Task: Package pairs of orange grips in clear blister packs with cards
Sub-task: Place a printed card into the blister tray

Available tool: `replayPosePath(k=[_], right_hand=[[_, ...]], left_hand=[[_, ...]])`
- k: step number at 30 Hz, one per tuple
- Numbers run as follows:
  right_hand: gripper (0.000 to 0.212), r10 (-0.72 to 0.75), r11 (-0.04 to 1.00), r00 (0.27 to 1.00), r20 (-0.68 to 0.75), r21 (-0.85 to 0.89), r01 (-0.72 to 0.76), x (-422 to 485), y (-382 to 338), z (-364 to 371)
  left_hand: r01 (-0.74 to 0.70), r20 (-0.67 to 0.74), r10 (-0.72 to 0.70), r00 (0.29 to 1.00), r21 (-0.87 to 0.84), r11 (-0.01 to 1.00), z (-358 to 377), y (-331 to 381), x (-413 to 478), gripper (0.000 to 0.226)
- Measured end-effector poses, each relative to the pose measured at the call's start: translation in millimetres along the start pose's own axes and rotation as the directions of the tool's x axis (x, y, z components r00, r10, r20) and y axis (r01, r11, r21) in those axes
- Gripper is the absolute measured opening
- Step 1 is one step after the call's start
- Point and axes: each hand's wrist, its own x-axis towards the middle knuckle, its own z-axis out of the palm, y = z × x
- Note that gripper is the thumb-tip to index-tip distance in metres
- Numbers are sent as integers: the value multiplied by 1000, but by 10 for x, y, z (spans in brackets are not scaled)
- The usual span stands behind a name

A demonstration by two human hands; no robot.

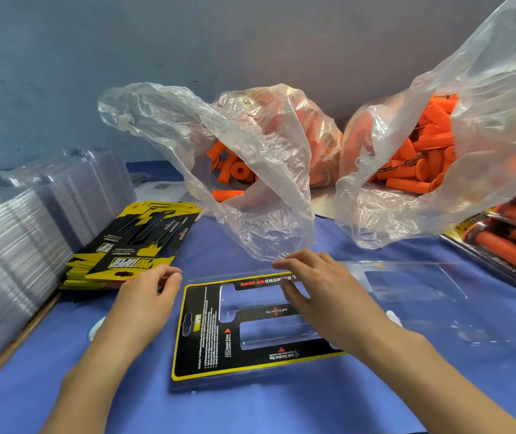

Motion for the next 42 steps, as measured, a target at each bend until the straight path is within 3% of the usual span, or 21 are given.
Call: replayPosePath(k=[4,10,19,22,27,42], right_hand=[[36,2,1000,1000,-16,-25,-2,-13,-34,91],[50,-23,998,997,72,-50,27,-29,-55,189],[58,-82,994,987,138,-57,91,-72,-57,182],[61,-88,993,985,151,-59,98,-77,-53,191],[60,-90,992,983,160,-70,102,-79,-59,211],[53,-89,996,991,100,-8,90,-73,-57,128]], left_hand=[[15,26,-16,1000,27,1000,10,13,-51,18],[38,96,-54,994,160,986,109,-40,-71,27],[113,166,-110,980,-13,993,145,-107,-152,18],[121,144,-115,983,-35,992,158,-99,-176,21],[100,69,-107,992,94,991,240,-73,-227,27],[86,114,-97,989,103,991,218,-84,-220,36]])
